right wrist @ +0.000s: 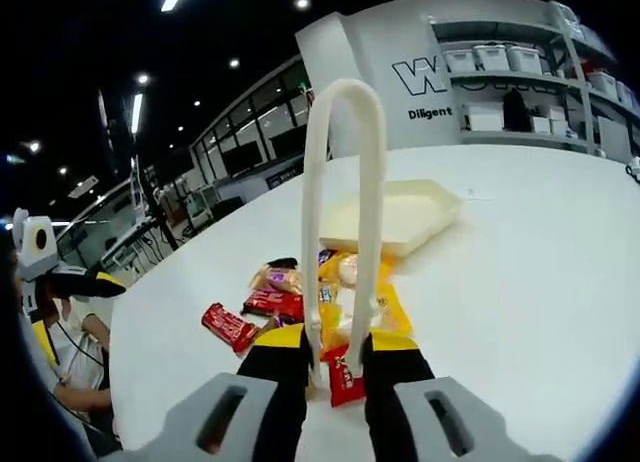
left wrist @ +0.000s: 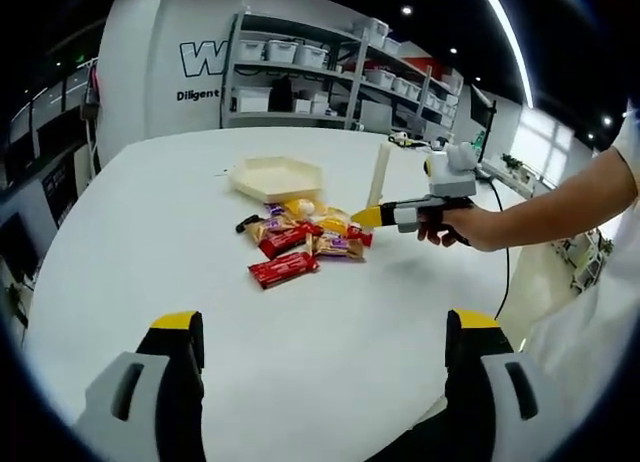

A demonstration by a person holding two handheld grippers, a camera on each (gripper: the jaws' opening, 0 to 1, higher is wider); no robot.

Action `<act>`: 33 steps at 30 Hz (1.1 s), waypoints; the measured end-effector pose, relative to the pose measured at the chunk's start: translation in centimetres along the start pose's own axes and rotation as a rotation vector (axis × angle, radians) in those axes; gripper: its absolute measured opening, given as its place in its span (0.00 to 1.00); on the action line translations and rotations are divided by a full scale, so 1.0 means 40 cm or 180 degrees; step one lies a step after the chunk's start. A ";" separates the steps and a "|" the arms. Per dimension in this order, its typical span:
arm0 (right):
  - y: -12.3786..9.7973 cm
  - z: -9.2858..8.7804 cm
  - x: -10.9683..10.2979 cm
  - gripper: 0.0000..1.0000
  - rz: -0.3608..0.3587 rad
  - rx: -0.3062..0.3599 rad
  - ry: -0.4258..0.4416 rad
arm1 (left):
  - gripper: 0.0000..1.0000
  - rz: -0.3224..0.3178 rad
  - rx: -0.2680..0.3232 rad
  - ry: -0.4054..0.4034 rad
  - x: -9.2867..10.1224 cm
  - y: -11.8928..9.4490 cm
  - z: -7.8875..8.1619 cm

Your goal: Place the target food into the container with the food tongs after gripping and lifting it, then release it inside without dropping or visibly crushing the food.

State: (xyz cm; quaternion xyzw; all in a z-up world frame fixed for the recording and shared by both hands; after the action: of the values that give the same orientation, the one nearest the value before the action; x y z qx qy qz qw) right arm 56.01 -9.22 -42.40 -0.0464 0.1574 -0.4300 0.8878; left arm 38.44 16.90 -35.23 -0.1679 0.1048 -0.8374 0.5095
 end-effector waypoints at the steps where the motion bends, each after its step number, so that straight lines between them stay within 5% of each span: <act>1: 0.001 -0.001 -0.002 0.15 -0.0005 0.0005 -0.0044 | 0.99 0.0010 0.0005 -0.0005 0.000 -0.002 0.002; 21: 0.016 -0.049 -0.008 0.19 -0.0021 0.0087 -0.0458 | 0.99 0.0110 0.0043 -0.0030 -0.016 -0.019 0.012; 33: 0.008 -0.040 0.006 0.10 -0.0071 0.0034 -0.0302 | 0.99 0.0118 0.0012 -0.0039 -0.024 -0.015 0.006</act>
State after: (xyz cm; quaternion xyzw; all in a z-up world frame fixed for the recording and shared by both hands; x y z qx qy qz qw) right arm 55.88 -9.11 -44.06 -0.0637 0.1124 -0.4379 0.8897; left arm 38.44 18.01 -34.97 -0.1700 0.1031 -0.8270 0.5259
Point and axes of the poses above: the point that each gripper's makers call its tool centre point, and the gripper's own axes: y roughly forward along the fingers, x roughly to its right, z roughly out of its top, the point moved 10 cm from there along -y, roughly backward along the fingers, and after that the axes turned 13 degrees about x, right-handed, at the moved point
